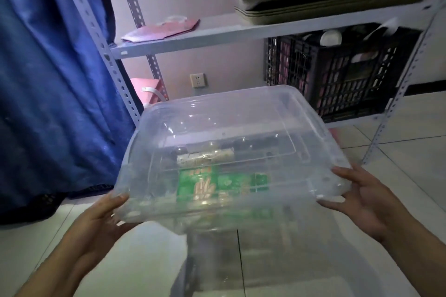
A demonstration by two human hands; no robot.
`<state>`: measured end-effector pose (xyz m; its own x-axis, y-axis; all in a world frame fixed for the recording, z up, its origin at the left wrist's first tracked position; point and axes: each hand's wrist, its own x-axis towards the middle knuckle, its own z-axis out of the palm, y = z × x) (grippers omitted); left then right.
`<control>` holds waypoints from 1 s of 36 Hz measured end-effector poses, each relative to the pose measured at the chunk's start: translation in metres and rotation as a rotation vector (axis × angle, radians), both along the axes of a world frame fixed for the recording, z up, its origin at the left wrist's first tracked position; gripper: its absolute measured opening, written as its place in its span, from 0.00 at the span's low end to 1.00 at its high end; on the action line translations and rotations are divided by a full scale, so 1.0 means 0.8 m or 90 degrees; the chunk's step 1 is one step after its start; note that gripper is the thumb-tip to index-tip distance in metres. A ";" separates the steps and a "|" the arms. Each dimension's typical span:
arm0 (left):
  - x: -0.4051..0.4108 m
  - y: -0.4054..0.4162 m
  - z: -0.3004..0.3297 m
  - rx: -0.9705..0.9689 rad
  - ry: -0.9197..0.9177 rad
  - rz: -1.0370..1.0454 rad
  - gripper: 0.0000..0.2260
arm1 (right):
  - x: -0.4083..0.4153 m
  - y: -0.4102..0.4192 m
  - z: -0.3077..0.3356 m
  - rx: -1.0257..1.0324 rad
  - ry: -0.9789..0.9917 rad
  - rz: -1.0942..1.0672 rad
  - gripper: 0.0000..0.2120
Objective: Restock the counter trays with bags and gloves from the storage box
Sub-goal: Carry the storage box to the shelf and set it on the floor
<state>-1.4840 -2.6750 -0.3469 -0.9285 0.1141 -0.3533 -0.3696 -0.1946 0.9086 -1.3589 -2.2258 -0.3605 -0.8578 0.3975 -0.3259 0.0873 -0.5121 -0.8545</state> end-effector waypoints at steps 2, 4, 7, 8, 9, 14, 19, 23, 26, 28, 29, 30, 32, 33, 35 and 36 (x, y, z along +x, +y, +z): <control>-0.029 0.011 0.025 0.008 0.000 -0.014 0.23 | -0.036 0.007 0.026 -0.010 0.027 -0.010 0.25; -0.053 0.025 0.047 0.013 0.006 -0.024 0.25 | -0.072 0.015 0.052 -0.021 0.053 0.004 0.23; -0.081 0.049 0.077 0.036 0.053 0.022 0.18 | -0.115 0.026 0.091 0.001 0.059 0.003 0.23; -0.087 0.055 0.087 0.039 0.072 0.040 0.14 | -0.125 0.028 0.102 0.007 0.052 -0.011 0.23; -0.092 0.059 0.095 0.040 0.085 0.050 0.11 | -0.131 0.029 0.111 0.013 0.047 -0.020 0.22; -0.103 0.058 0.110 0.048 0.087 0.055 0.11 | -0.138 0.030 0.127 0.033 0.054 -0.034 0.16; -0.121 0.056 0.101 0.093 0.088 0.060 0.18 | -0.139 0.035 0.113 0.015 0.099 -0.036 0.20; -0.142 0.080 0.087 0.130 0.048 0.103 0.15 | -0.157 0.029 0.099 0.024 0.093 -0.062 0.19; -0.148 0.111 0.070 0.156 0.027 0.137 0.10 | -0.168 0.023 0.080 0.030 0.112 -0.107 0.22; -0.149 0.131 0.054 0.168 0.085 0.169 0.12 | -0.167 0.015 0.069 0.059 0.172 -0.127 0.32; -0.148 0.140 0.045 0.162 0.134 0.186 0.12 | -0.164 0.008 0.065 0.093 0.196 -0.135 0.37; -0.145 0.147 0.038 0.149 0.186 0.201 0.12 | -0.160 -0.002 0.060 0.156 0.213 -0.132 0.41; -0.138 0.159 0.026 0.086 0.287 0.211 0.16 | -0.158 -0.026 0.048 0.342 0.230 -0.076 0.43; -0.137 0.163 0.020 0.029 0.326 0.212 0.19 | -0.160 -0.036 0.041 0.443 0.224 -0.037 0.43; -0.138 0.167 0.016 -0.081 0.364 0.219 0.21 | -0.170 -0.050 0.032 0.618 0.178 0.023 0.43; -0.142 0.167 0.016 -0.105 0.368 0.222 0.22 | -0.177 -0.055 0.032 0.672 0.148 0.038 0.44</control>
